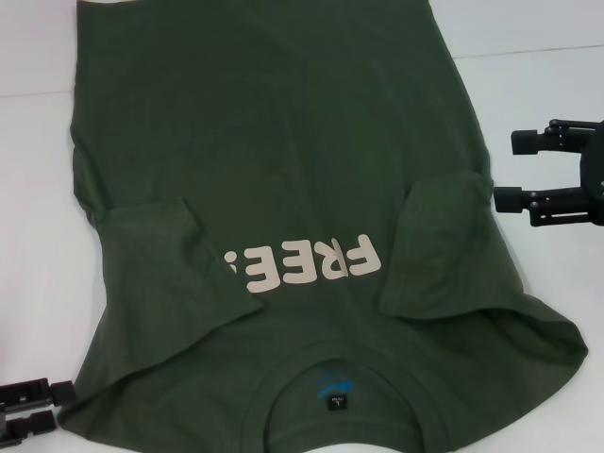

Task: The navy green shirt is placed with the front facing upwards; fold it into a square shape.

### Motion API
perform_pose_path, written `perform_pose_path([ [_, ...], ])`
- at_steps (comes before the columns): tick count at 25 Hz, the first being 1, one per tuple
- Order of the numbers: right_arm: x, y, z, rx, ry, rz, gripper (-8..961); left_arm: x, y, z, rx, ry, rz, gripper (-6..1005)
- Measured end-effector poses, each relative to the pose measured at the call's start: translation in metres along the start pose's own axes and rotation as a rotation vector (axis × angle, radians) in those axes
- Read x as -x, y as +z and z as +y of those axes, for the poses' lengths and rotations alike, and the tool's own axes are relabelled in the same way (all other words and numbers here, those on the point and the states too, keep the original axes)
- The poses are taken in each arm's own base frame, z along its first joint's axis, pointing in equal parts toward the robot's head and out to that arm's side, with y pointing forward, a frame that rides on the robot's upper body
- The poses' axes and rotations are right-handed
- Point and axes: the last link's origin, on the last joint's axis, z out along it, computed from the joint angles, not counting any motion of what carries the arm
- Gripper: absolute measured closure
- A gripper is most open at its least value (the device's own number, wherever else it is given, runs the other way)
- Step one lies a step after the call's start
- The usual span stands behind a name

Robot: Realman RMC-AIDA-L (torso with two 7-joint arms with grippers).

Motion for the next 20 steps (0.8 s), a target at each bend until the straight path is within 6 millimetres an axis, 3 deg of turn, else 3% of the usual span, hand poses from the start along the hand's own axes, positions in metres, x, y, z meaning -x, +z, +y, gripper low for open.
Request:
perform_pose_path([
  [20, 0.003, 0.001, -0.002, -0.008, -0.007, -0.003, 64, -0.001, 0.018, 0.004, 0.019, -0.004, -0.043, 348],
])
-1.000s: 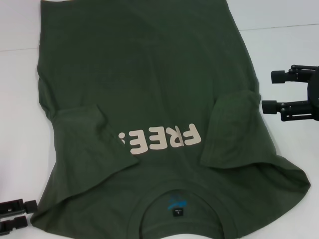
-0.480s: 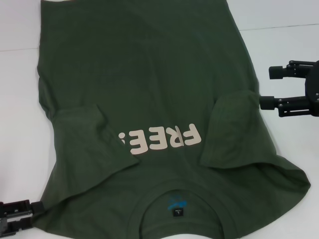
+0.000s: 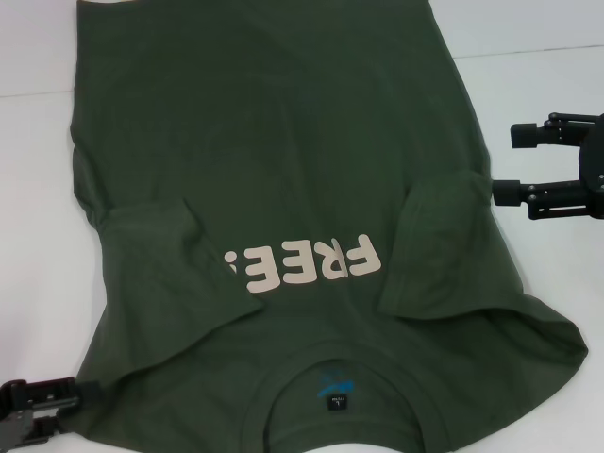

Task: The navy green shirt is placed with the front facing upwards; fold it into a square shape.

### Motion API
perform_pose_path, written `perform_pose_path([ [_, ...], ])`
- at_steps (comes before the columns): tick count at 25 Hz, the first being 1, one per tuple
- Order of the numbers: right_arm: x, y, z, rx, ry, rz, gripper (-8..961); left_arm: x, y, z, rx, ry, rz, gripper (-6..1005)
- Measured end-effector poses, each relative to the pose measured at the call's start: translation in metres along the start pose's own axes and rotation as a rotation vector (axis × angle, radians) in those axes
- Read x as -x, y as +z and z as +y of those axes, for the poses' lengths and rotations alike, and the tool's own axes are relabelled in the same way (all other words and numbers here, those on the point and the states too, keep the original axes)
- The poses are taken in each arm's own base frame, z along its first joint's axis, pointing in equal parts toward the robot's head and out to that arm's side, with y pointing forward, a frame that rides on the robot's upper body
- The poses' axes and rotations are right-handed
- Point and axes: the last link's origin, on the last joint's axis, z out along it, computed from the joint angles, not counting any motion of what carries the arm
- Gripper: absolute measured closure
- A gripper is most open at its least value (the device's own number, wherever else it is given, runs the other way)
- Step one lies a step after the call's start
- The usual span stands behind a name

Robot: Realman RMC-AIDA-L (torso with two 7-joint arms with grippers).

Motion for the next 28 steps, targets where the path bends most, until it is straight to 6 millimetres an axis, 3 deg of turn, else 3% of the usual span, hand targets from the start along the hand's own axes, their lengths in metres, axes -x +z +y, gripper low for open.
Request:
perform_pose_path([
  [11, 0.0, 0.0, 0.0, 0.001, 0.0, 0.0, 64, -0.005, 0.008, 0.005, -0.006, 0.017, -0.015, 349],
  [22, 0.002, 0.003, 0.0, 0.008, 0.004, -0.003, 64, -0.008, 0.011, 0.006, -0.029, 0.034, -0.03, 519],
  [28, 0.0, 0.002, -0.002, -0.003, 0.053, 0.02, 63, -0.009, 0.008, 0.006, -0.033, 0.038, -0.027, 754],
])
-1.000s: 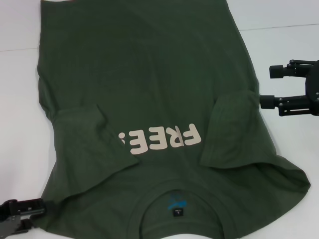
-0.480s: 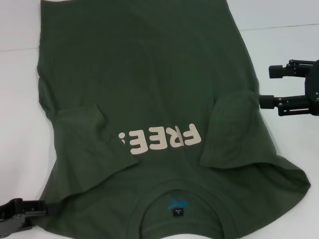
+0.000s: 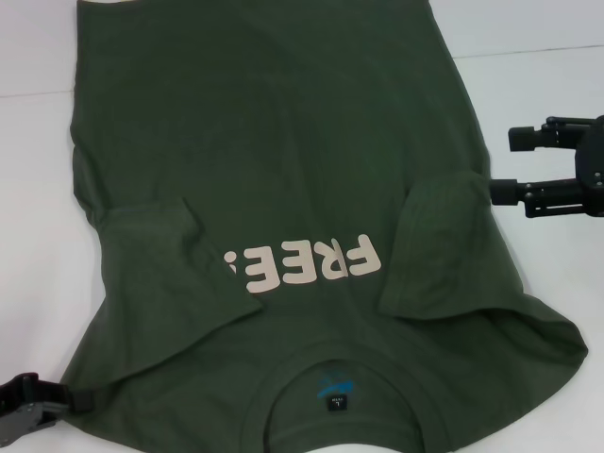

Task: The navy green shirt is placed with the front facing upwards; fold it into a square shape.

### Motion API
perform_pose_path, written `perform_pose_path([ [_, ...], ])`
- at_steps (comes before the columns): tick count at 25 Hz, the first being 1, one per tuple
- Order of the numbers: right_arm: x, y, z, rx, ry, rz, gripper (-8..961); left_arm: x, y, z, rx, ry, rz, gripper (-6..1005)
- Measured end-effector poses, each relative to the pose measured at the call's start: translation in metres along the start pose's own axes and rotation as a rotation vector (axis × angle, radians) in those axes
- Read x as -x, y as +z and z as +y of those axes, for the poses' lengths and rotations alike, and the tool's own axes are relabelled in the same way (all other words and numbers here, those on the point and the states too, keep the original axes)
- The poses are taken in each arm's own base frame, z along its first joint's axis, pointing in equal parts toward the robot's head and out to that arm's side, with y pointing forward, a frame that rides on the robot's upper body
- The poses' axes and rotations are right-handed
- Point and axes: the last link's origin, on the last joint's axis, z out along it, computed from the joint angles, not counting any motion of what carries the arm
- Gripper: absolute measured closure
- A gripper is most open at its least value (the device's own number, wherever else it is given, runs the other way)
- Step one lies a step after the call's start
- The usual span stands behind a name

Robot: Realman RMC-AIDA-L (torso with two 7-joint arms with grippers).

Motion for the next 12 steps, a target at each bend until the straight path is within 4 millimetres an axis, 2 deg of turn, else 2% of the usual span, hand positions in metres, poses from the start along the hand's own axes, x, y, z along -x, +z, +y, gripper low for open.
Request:
perform_pose_path([
  [5, -0.005, -0.002, -0.003, -0.017, 0.066, 0.048, 64, -0.001, -0.002, 0.001, -0.002, 0.01, -0.007, 965],
  [12, -0.032, -0.022, -0.015, -0.117, 0.295, 0.281, 64, -0.003, -0.003, 0.002, -0.004, 0.014, -0.008, 970],
])
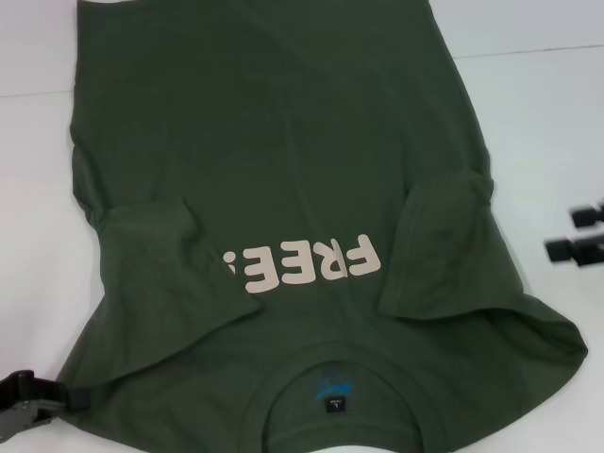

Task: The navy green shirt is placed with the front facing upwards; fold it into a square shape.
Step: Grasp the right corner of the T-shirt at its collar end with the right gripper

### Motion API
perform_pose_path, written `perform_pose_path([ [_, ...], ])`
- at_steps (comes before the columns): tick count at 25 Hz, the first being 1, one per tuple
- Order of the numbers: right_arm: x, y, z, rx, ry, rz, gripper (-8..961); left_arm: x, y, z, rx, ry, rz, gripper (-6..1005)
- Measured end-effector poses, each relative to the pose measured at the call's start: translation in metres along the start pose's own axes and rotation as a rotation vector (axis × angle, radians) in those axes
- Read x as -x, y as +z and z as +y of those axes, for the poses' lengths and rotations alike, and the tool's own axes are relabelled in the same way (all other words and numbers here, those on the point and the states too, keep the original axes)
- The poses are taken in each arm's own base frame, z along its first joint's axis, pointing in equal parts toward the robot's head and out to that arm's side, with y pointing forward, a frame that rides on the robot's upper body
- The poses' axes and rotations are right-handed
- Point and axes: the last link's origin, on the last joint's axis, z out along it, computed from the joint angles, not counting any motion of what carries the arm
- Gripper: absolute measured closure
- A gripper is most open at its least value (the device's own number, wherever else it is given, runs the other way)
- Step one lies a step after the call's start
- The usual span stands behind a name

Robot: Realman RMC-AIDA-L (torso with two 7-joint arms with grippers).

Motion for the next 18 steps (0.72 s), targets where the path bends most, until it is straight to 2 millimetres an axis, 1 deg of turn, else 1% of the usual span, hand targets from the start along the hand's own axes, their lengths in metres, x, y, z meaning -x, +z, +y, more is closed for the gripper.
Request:
perform_pose_path([
  [3, -0.012, -0.006, -0.01, -0.06, 0.087, 0.112, 63, 0.0, 0.0, 0.0, 0.001, 0.001, 0.0, 970],
  [7, -0.023, -0.01, -0.018, -0.116, 0.16, 0.237, 63, -0.002, 0.002, 0.003, 0.003, 0.008, -0.004, 970],
  [12, -0.031, -0.001, -0.022, -0.115, 0.204, 0.344, 63, -0.004, 0.003, 0.004, 0.004, 0.013, -0.008, 970],
  [18, -0.035, 0.01, -0.021, -0.073, 0.228, 0.367, 64, -0.001, 0.002, 0.003, 0.005, 0.005, -0.01, 970],
])
